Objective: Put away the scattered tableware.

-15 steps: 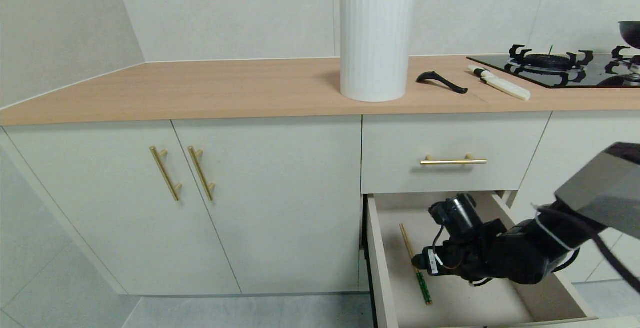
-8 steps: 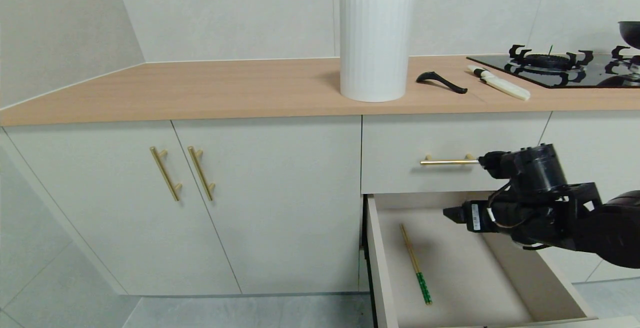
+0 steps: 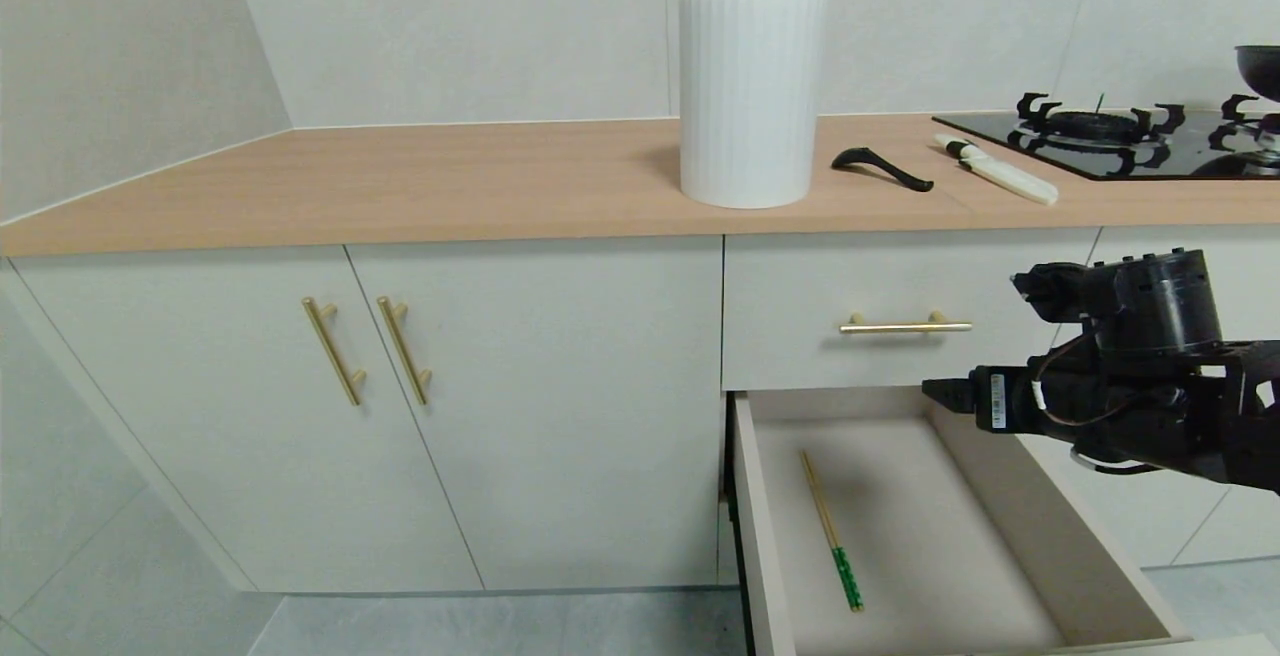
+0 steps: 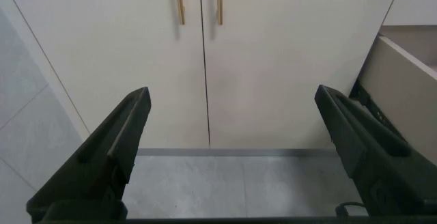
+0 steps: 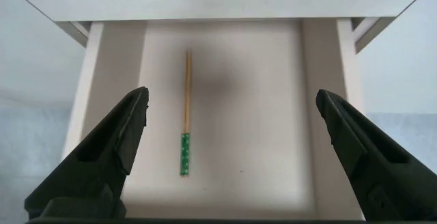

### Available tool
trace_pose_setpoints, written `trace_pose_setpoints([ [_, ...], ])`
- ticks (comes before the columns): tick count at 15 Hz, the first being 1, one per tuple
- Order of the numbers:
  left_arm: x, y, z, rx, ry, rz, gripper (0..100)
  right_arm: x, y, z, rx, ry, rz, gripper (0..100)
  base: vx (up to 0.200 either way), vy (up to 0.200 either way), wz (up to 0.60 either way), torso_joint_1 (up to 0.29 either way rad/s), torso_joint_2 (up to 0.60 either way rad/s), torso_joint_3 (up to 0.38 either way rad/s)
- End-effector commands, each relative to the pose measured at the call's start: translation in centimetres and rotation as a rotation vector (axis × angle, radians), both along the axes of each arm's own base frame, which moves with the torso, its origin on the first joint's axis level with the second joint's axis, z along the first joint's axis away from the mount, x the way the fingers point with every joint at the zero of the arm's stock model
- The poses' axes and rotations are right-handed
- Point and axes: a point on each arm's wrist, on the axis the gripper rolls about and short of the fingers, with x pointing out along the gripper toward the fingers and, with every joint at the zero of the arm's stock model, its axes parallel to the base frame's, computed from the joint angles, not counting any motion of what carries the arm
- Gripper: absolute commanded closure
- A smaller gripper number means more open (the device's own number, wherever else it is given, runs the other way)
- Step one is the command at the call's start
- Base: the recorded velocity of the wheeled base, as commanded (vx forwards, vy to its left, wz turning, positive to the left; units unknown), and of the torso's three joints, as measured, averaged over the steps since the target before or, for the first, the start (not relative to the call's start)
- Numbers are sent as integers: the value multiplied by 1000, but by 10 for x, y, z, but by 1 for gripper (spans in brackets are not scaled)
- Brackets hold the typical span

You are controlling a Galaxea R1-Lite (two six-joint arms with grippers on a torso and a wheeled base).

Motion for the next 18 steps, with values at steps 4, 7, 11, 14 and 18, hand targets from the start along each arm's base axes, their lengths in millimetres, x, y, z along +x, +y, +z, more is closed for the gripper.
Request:
trace_pose_setpoints([
  [4,0,0,0,-1,0,1,0,0,-1,0,-2,1,-2,0,0,0,0,79,-290,-267],
  [7,0,0,0,-1,0,1,0,1,-1,-2,-4,6,-2,0,0,0,0,165,-525,-294],
  [11,0,0,0,-1,0,1,0,1,-1,-5,-9,18,-1,0,0,0,0,179,-469,-285],
  [14,0,0,0,-1,0,-1,0,1,0,-7,-11,22,0,0,0,0,0,189,-471,-281],
  [18,0,0,0,-1,1,1,0,1,0,-7,-12,25,0,0,0,0,0,209,-483,-280],
])
